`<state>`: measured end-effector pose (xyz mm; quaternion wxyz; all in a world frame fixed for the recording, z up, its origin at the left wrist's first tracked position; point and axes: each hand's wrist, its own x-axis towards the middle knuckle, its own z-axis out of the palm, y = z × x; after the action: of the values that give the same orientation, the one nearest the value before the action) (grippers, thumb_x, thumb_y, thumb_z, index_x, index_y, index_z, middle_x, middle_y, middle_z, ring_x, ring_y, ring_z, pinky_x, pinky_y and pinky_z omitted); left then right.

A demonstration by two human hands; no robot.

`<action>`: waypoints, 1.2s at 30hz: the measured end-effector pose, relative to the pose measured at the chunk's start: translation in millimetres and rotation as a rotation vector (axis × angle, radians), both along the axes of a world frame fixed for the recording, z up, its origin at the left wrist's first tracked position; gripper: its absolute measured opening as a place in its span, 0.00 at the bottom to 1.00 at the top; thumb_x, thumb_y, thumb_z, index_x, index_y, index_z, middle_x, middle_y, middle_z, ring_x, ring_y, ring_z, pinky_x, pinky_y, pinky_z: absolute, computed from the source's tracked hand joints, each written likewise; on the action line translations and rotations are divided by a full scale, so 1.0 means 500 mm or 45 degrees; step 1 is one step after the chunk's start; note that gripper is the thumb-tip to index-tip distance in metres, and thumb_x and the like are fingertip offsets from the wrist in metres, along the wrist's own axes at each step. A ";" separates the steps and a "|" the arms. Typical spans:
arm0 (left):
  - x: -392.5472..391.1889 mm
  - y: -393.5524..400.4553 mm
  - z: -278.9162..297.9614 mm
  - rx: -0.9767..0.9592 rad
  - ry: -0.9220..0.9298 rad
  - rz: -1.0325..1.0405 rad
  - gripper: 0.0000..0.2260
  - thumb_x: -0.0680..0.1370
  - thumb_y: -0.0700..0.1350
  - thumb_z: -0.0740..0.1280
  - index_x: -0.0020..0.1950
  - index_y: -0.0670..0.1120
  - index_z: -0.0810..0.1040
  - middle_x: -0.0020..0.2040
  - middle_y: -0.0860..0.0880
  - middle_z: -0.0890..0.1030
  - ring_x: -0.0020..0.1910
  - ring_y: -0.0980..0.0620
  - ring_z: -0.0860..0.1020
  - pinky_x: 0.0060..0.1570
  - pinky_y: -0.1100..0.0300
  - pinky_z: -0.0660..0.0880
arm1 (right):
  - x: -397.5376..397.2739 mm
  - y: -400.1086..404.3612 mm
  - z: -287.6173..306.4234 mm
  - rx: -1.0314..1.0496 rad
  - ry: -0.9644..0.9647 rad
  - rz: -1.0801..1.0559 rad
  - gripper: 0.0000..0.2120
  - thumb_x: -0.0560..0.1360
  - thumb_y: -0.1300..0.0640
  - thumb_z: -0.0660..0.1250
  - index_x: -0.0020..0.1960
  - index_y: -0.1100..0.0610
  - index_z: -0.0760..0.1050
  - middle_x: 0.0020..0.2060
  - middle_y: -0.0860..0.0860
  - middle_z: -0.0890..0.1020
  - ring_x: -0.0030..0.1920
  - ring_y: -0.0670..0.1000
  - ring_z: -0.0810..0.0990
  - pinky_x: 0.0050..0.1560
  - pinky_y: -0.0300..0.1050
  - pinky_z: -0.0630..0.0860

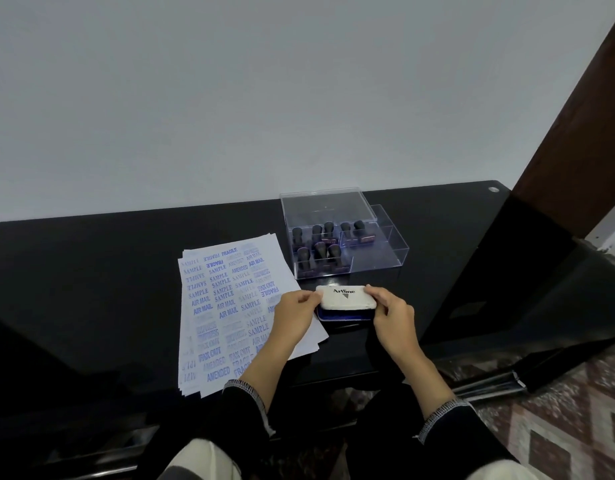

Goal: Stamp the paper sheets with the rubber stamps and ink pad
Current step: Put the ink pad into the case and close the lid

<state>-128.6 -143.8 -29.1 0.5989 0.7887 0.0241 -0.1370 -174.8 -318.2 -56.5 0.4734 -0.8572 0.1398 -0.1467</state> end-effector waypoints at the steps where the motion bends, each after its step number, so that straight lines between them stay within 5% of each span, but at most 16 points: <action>1: 0.001 -0.005 0.004 -0.130 0.085 0.063 0.05 0.80 0.44 0.66 0.51 0.44 0.79 0.42 0.53 0.78 0.45 0.52 0.78 0.41 0.66 0.74 | 0.001 0.001 -0.002 0.007 0.010 0.009 0.20 0.77 0.73 0.56 0.61 0.59 0.78 0.54 0.47 0.80 0.55 0.43 0.76 0.49 0.18 0.66; 5: 0.004 -0.015 0.009 -0.351 0.250 0.169 0.07 0.77 0.37 0.69 0.54 0.42 0.75 0.51 0.45 0.79 0.46 0.50 0.81 0.36 0.65 0.80 | 0.002 0.000 0.002 0.180 -0.006 -0.002 0.18 0.77 0.72 0.57 0.60 0.58 0.79 0.51 0.46 0.81 0.52 0.41 0.78 0.50 0.22 0.70; 9: 0.005 -0.005 0.011 -0.518 0.307 0.187 0.11 0.76 0.34 0.69 0.57 0.41 0.75 0.54 0.40 0.81 0.49 0.47 0.82 0.40 0.62 0.81 | 0.012 -0.006 0.007 0.544 0.021 -0.173 0.09 0.78 0.60 0.65 0.57 0.51 0.76 0.51 0.48 0.82 0.53 0.46 0.80 0.57 0.44 0.77; 12: 0.003 0.000 0.015 -0.682 0.306 0.195 0.12 0.77 0.35 0.69 0.59 0.40 0.74 0.53 0.40 0.81 0.51 0.46 0.82 0.43 0.60 0.81 | 0.022 0.003 0.023 0.779 0.077 -0.159 0.12 0.77 0.57 0.68 0.59 0.56 0.73 0.49 0.55 0.82 0.44 0.49 0.83 0.46 0.45 0.80; 15: 0.006 -0.004 0.026 -0.661 0.166 0.133 0.11 0.77 0.36 0.69 0.59 0.42 0.74 0.54 0.41 0.82 0.52 0.47 0.82 0.45 0.61 0.81 | 0.033 0.014 0.045 0.994 0.035 -0.070 0.12 0.76 0.61 0.68 0.59 0.58 0.73 0.45 0.58 0.84 0.36 0.49 0.81 0.38 0.42 0.77; 18: 0.024 -0.001 0.034 -0.321 -0.238 0.054 0.05 0.80 0.41 0.66 0.55 0.47 0.76 0.52 0.53 0.80 0.53 0.58 0.79 0.46 0.69 0.77 | 0.054 0.008 0.071 1.068 -0.104 -0.162 0.10 0.77 0.63 0.67 0.58 0.58 0.73 0.43 0.57 0.84 0.34 0.48 0.79 0.38 0.42 0.78; 20: 0.043 0.012 0.030 -0.055 -0.557 0.087 0.05 0.80 0.42 0.65 0.55 0.51 0.77 0.52 0.60 0.77 0.53 0.63 0.75 0.54 0.68 0.73 | 0.075 -0.005 0.095 1.018 -0.216 -0.323 0.10 0.77 0.63 0.66 0.57 0.57 0.72 0.42 0.55 0.83 0.35 0.47 0.79 0.39 0.40 0.79; 23: 0.076 0.036 0.006 0.254 -0.740 0.057 0.12 0.80 0.44 0.66 0.63 0.49 0.76 0.64 0.53 0.75 0.64 0.55 0.71 0.67 0.59 0.65 | 0.114 -0.039 0.117 0.791 -0.354 -0.556 0.10 0.77 0.61 0.67 0.56 0.52 0.71 0.44 0.53 0.82 0.39 0.49 0.82 0.39 0.39 0.80; 26: 0.088 0.055 -0.025 0.467 -0.680 -0.113 0.22 0.78 0.49 0.69 0.71 0.50 0.70 0.74 0.50 0.67 0.72 0.51 0.64 0.69 0.60 0.58 | 0.145 -0.068 0.128 0.528 -0.354 -0.614 0.10 0.77 0.59 0.66 0.56 0.49 0.71 0.47 0.53 0.80 0.50 0.52 0.81 0.47 0.47 0.80; 30: 0.079 0.066 -0.056 0.533 -0.593 -0.242 0.33 0.76 0.54 0.70 0.77 0.56 0.58 0.76 0.55 0.62 0.74 0.54 0.61 0.72 0.52 0.60 | 0.178 -0.083 0.138 0.150 -0.219 -0.497 0.10 0.78 0.60 0.63 0.59 0.53 0.71 0.52 0.54 0.79 0.50 0.51 0.77 0.46 0.45 0.75; 36: 0.084 0.068 -0.076 0.582 -0.638 -0.231 0.36 0.75 0.57 0.70 0.77 0.60 0.53 0.76 0.57 0.62 0.74 0.55 0.62 0.71 0.53 0.62 | 0.220 -0.076 0.123 -0.176 0.100 -0.409 0.08 0.78 0.57 0.62 0.56 0.50 0.68 0.52 0.56 0.79 0.54 0.57 0.74 0.54 0.53 0.75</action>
<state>-86.5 -109.7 -66.9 0.3795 0.9104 -0.1639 0.0171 -64.5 -356.2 5.1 0.3779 -0.8594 0.2829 -0.1962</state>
